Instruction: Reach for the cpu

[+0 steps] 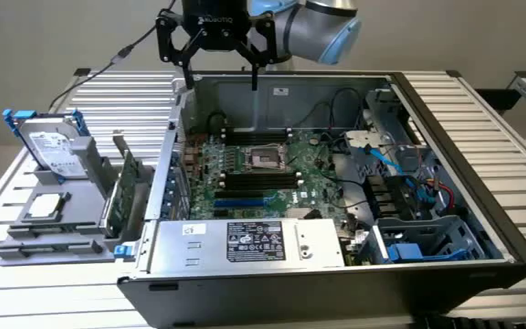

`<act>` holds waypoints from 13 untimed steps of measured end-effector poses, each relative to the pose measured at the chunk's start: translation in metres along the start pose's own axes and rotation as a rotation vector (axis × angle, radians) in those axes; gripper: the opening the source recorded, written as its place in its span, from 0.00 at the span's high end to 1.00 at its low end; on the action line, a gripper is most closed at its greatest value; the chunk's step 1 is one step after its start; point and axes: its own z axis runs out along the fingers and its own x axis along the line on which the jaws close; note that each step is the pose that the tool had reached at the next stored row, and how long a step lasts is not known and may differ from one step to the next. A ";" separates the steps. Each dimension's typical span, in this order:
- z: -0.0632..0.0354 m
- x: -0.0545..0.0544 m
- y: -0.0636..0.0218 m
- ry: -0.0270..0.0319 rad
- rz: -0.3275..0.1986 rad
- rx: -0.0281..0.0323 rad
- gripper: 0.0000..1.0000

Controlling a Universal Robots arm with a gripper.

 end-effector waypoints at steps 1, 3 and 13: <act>0.0000 0.000 0.0000 0.0000 0.000 0.0000 0.01; 0.0000 0.000 0.0000 0.0000 0.000 0.0000 0.01; 0.0000 0.000 0.0000 0.0005 0.000 0.0000 0.01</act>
